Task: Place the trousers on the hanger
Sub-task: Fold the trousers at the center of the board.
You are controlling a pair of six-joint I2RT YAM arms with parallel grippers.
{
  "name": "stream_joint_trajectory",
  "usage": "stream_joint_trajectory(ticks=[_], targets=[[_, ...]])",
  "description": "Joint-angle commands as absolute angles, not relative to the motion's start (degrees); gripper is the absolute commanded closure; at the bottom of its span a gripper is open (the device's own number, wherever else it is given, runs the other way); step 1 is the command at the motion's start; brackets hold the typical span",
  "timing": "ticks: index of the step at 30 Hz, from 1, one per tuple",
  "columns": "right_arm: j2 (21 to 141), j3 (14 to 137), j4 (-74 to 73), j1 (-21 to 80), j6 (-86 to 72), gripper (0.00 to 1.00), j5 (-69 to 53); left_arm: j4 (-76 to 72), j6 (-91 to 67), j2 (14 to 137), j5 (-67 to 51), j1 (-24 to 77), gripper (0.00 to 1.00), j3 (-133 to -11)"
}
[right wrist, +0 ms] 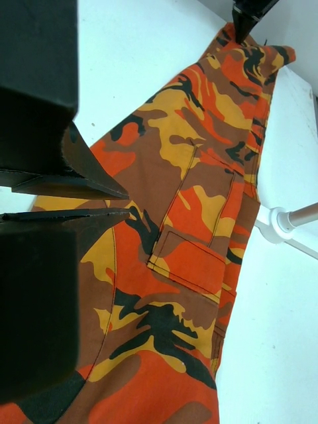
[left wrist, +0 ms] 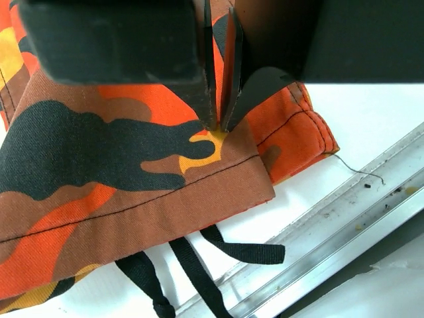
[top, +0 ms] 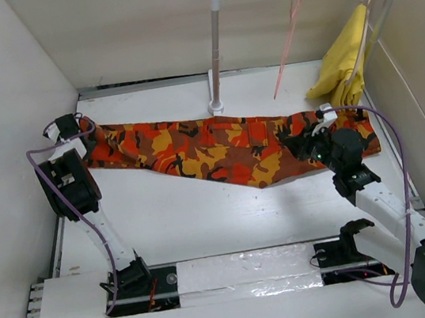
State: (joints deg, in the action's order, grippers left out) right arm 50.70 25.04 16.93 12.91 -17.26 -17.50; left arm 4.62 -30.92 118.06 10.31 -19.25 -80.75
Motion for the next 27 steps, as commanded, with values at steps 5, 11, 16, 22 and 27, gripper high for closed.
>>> stream_joint_trajectory(ticks=[5, 11, 16, 22, 27], targets=[[49.92, 27.95, 18.46, 13.97, -16.08, 0.84, -17.67, 6.33, -29.53, 113.82, 12.13, -19.51, 0.83, -80.16], [49.66, 27.95, 18.37, 13.97, -16.08, 0.84, -17.67, 6.07, -29.62, 113.91, 11.43, -19.51, 0.77, -79.8], [49.92, 27.86, 18.55, 13.97, -16.08, 0.84, -17.14, 6.95, -29.88, 115.31, 10.99, -19.51, 0.77, -80.6], [50.45, 27.95, 18.63, 13.97, -16.08, 0.84, -17.13, 7.38, -29.79, 116.37, 11.34, -19.51, 0.78, -81.56], [50.8, 27.86, 18.72, 13.97, -16.08, 0.84, -16.96, 6.94, -30.06, 117.07, 10.55, -19.51, 0.86, -81.91]])
